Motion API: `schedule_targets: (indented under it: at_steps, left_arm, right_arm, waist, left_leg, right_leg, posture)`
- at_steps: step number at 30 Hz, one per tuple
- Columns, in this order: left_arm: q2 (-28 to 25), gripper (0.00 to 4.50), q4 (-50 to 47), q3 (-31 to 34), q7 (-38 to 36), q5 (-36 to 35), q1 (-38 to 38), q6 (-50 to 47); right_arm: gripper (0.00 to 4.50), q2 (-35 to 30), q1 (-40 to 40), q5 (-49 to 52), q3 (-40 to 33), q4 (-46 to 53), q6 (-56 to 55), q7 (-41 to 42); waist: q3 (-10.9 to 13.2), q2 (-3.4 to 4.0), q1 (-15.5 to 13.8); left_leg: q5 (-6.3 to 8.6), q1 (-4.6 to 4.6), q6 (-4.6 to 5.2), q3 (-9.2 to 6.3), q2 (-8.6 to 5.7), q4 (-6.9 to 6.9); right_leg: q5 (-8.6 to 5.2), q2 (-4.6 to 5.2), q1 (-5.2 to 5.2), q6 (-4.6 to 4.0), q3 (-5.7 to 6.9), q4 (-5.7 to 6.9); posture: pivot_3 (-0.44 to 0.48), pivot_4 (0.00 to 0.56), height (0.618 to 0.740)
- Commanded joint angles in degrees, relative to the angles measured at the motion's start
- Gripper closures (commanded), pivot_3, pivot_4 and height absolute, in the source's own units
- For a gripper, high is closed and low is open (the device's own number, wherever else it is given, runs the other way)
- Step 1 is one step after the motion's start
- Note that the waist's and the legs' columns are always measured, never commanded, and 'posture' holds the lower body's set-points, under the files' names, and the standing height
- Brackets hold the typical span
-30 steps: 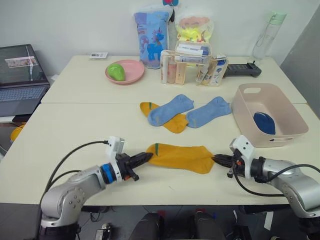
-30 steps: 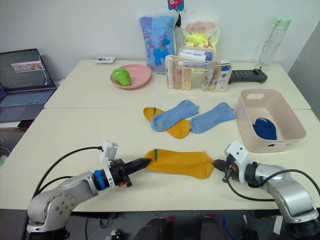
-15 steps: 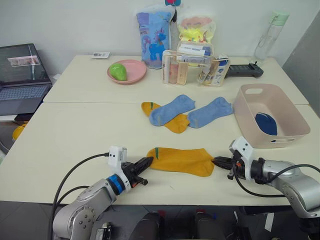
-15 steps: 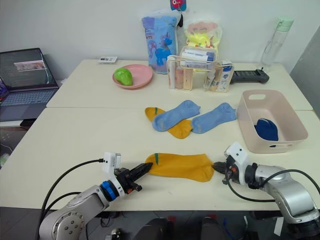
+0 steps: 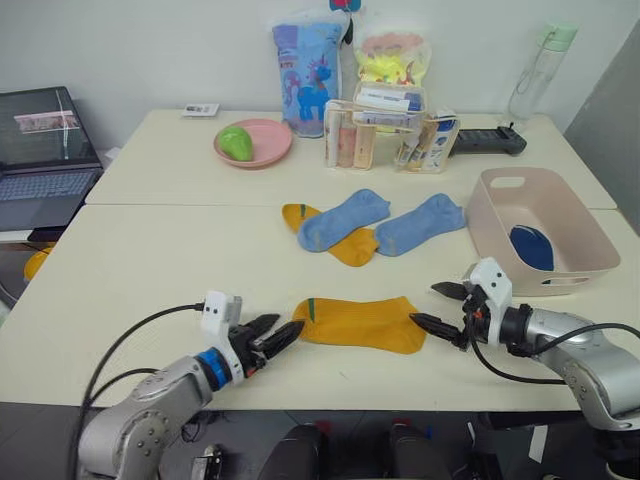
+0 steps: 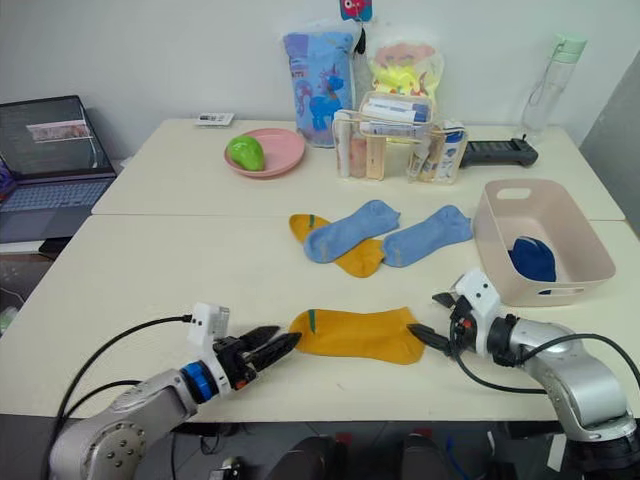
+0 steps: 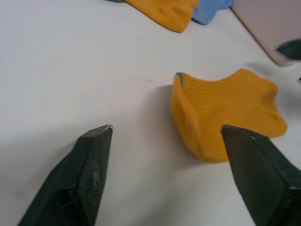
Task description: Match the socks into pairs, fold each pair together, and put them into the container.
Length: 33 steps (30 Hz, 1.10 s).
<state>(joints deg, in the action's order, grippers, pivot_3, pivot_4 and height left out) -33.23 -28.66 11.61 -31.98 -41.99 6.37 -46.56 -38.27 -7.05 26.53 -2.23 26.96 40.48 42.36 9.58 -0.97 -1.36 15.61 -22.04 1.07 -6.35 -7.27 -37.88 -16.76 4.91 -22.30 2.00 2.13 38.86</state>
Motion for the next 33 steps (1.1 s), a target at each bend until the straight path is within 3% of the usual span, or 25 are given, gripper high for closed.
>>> schedule_targets:
  at_steps: [1,2,5,13,16,26,33]
  left_arm:
    - [-5.5,0.33,0.3,-3.1,-8.7,6.3,-5.7,9.8]
    - [-6.1,0.32,1.0,-4.4,-10.5,7.2,-7.2,11.4]
    - [-5.3,0.92,3.5,-9.8,-14.9,10.1,-12.9,16.6]
    - [-2.1,3.53,15.6,-21.5,-21.5,22.4,-20.0,31.5]
    - [3.0,4.42,21.6,-21.3,-18.5,22.7,-17.9,33.4]
    - [6.3,4.46,30.4,-19.2,-15.5,28.1,-10.7,44.6]
    - [6.1,4.46,29.6,-16.7,-16.1,25.3,-8.6,42.5]
  right_arm:
    - [0.53,-0.4,-3.7,-2.7,2.1,1.8,-4.6,0.3]
    - [0.71,-0.2,-4.6,-3.5,3.0,1.1,-5.5,0.3]
    - [1.59,-0.3,-6.3,-6.3,7.1,-0.4,-8.5,1.8]
    - [4.49,5.9,-6.5,-11.0,13.1,-5.8,-14.5,0.1]
    - [4.50,8.1,-3.0,-13.7,13.9,-9.2,-17.9,-2.0]
    - [4.50,9.3,5.3,-17.2,12.6,-13.8,-24.8,-4.3]
    - [4.50,7.9,9.0,-16.2,9.7,-13.5,-25.7,-3.6]
  waist:
    - [0.0,0.03,0.0]
    - [0.0,0.03,0.0]
    - [0.0,0.03,-0.1]
    - [0.0,0.03,0.4]
    - [0.0,0.04,0.2]
    - [-0.1,0.05,0.1]
    - [-0.3,0.07,0.1]
  left_leg:
    - [0.00,0.01,0.00,0.03,-0.02,0.00]
    - [0.00,0.02,0.01,0.03,-0.03,0.00]
    - [0.01,-0.01,0.02,0.02,-0.04,0.01]
    - [0.00,-0.04,0.01,0.02,-0.03,0.00]
    - [0.00,0.03,0.01,0.01,-0.03,0.00]
    - [0.00,0.09,0.01,-0.01,-0.04,-0.01]
    - [0.00,0.14,0.01,-0.01,-0.04,0.01]
  right_leg:
    - [0.00,0.01,0.03,0.00,-0.01,-0.03]
    - [0.00,0.02,0.05,0.00,-0.01,-0.07]
    - [0.01,0.03,0.08,0.01,0.00,-0.20]
    - [0.03,0.02,0.04,0.01,0.00,-0.16]
    - [0.03,0.02,0.07,0.01,0.01,-0.08]
    - [0.02,0.01,0.05,0.02,-0.01,0.03]
    - [0.02,0.00,0.06,0.02,-0.01,0.02]
  posture:
    - [0.000,0.150,0.740]
    - [0.000,0.150,0.740]
    - [0.000,0.150,0.740]
    - [0.000,0.150,0.740]
    - [0.000,0.150,0.740]
    - [0.000,0.150,0.740]
    - [0.000,0.150,0.740]
